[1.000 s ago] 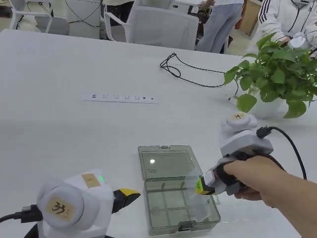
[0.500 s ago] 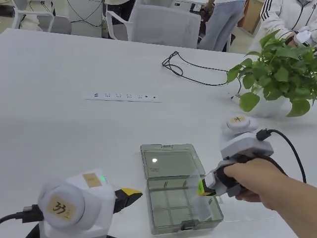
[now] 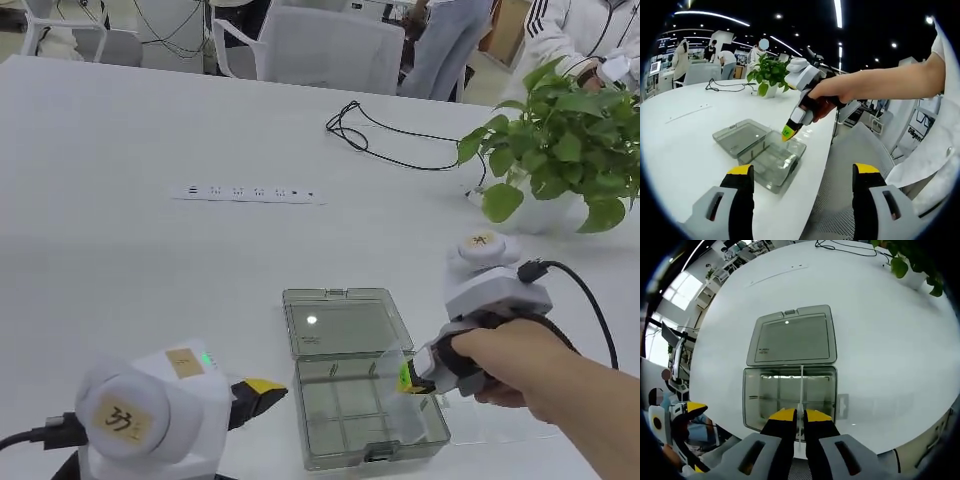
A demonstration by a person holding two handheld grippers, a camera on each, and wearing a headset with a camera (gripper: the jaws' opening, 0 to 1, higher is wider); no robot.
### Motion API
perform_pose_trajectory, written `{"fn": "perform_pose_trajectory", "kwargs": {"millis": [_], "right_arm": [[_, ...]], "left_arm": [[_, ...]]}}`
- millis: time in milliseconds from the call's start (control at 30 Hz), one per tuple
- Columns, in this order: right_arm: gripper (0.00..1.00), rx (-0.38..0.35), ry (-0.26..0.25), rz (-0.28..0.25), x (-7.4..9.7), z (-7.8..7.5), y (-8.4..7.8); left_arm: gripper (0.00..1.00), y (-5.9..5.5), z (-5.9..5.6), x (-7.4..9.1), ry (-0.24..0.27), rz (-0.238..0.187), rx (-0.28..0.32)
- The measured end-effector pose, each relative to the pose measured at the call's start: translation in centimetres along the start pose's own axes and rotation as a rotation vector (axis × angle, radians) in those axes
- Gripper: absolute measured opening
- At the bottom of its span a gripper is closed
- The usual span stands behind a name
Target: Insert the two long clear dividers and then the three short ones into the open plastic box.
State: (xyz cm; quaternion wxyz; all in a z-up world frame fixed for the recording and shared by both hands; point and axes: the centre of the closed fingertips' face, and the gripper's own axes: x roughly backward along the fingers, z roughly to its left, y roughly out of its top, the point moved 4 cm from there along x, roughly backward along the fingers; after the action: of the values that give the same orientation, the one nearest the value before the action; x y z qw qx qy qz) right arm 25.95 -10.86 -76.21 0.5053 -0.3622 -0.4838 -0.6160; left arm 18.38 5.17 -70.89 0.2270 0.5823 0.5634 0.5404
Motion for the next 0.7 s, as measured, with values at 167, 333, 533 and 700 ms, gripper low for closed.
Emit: {"fn": "perform_pose_trajectory", "kwargs": {"millis": [167,333,533,700], "right_arm": [[0.07,0.005,-0.004,-0.001,-0.15,-0.05,0.08],[0.07,0.0,-0.003,0.002,-0.31,-0.02,0.12],[0.07,0.017,-0.008,0.007,-0.51,0.23,0.2],[0.07,0.016,-0.005,0.011,-1.0,0.4,0.25]], "left_arm": [[0.82,0.01,0.04,0.0,0.001,0.0,0.0],[0.82,-0.11,0.01,0.03,0.0,0.003,-0.001],[0.82,-0.15,0.09,0.1,0.004,0.003,0.004],[0.82,-0.2,0.15,0.11,0.007,0.005,0.005]]}}
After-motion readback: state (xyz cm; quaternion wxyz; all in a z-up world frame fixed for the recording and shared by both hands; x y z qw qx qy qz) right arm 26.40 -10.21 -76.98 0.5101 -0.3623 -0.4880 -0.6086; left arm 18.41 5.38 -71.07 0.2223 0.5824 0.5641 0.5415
